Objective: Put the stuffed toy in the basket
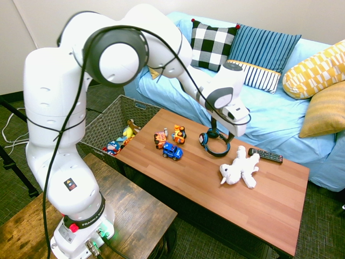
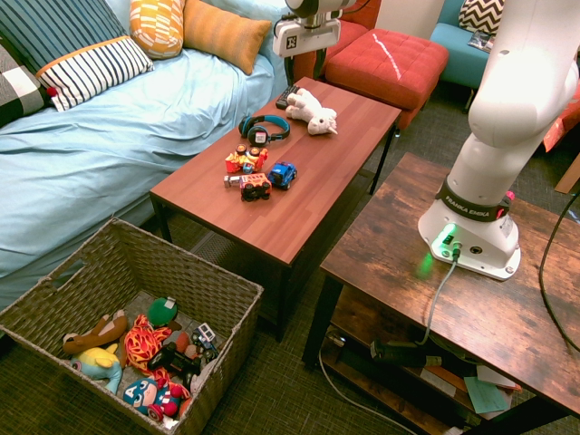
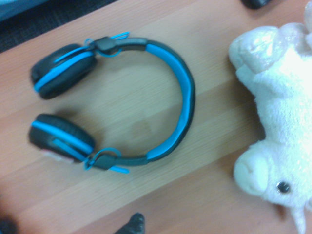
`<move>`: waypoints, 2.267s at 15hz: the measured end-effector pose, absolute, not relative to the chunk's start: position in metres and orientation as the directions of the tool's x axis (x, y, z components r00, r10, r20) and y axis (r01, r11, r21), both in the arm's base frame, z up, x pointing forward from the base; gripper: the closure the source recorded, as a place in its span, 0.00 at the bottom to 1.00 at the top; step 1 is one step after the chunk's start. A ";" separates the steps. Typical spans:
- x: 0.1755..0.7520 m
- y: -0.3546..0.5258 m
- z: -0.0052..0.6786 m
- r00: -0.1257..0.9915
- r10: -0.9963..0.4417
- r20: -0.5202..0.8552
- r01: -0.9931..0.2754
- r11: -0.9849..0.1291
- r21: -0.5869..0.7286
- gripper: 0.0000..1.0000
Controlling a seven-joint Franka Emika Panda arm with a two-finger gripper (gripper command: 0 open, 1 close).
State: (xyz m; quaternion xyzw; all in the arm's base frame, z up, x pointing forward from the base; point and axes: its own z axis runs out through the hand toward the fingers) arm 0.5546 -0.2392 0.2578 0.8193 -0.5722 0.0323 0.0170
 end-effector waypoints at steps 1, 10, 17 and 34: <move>0.560 -0.253 0.240 0.324 -0.943 0.071 -0.946 -0.325 0.001 0.00; 0.572 -0.314 0.134 0.207 -0.977 0.054 -0.976 -0.203 0.074 0.00; 0.571 -0.330 0.097 0.164 -0.985 0.043 -0.983 -0.160 0.089 1.00; 0.598 -0.286 0.232 0.327 -0.943 0.069 -0.940 -0.331 -0.077 1.00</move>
